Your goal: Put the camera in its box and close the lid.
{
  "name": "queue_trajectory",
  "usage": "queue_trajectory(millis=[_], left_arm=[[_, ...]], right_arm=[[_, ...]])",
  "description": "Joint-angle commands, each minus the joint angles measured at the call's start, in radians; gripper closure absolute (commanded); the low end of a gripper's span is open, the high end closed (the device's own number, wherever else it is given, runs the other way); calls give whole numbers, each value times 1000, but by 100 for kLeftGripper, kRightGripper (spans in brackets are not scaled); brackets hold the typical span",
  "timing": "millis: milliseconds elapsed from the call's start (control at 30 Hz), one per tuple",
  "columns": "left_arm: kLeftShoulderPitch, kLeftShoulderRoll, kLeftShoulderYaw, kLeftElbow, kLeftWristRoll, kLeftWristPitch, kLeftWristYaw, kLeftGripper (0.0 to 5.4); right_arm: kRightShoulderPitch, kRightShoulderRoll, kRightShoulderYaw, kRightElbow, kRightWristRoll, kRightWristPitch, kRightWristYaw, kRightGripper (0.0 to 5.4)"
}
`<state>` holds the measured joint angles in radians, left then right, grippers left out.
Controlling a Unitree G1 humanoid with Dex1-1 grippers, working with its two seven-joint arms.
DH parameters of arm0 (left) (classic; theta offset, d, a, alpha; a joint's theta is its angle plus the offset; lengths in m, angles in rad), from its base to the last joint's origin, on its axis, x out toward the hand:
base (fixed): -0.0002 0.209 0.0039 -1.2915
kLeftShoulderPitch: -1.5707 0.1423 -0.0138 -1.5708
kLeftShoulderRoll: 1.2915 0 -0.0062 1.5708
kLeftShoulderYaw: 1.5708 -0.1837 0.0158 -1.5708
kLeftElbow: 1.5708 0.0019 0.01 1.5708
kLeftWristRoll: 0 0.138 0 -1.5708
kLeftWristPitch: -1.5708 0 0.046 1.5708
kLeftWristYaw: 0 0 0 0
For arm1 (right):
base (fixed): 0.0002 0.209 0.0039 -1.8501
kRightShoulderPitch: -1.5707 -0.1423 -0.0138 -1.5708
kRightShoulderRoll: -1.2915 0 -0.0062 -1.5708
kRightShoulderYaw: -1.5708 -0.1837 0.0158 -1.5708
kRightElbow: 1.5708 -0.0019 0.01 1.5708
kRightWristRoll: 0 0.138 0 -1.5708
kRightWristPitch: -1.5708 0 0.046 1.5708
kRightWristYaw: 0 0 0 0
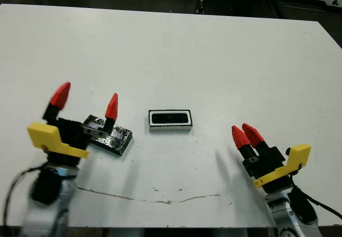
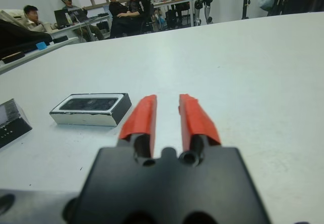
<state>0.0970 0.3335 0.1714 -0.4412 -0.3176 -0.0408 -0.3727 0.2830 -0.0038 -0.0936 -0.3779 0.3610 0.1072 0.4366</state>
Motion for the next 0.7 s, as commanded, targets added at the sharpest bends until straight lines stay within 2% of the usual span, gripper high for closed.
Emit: queue_trajectory(millis=[33, 167, 300, 400, 500, 533, 700], left_arm=[[-67, 174, 53, 29, -57, 81, -148, 0], [-178, 399, 73, 68, -92, 176, -347, 0], [-292, 537, 30, 154, -89, 208, -522, 0], [-392, 631, -43, 234, -88, 235, -700, 0], [-510, 707, -157, 312, -10, 160, -902, 0], [-549, 722, -191, 326, 3, 168, -954, 0], [-724, 704, -325, 424, 23, 179, -1183, 0]], right_arm=[[8, -7, 7, 12, 3, -16, -21, 468], [7, -7, 10, 17, 15, -19, -31, 532], [8, -13, 11, 21, 23, -30, -34, 539], [10, -19, 10, 21, 15, -28, -50, 539], [11, -24, 4, 19, 24, -19, -60, 539], [10, -24, 2, 21, 29, -18, -61, 539], [9, -30, -2, 28, 27, -19, -71, 539]])
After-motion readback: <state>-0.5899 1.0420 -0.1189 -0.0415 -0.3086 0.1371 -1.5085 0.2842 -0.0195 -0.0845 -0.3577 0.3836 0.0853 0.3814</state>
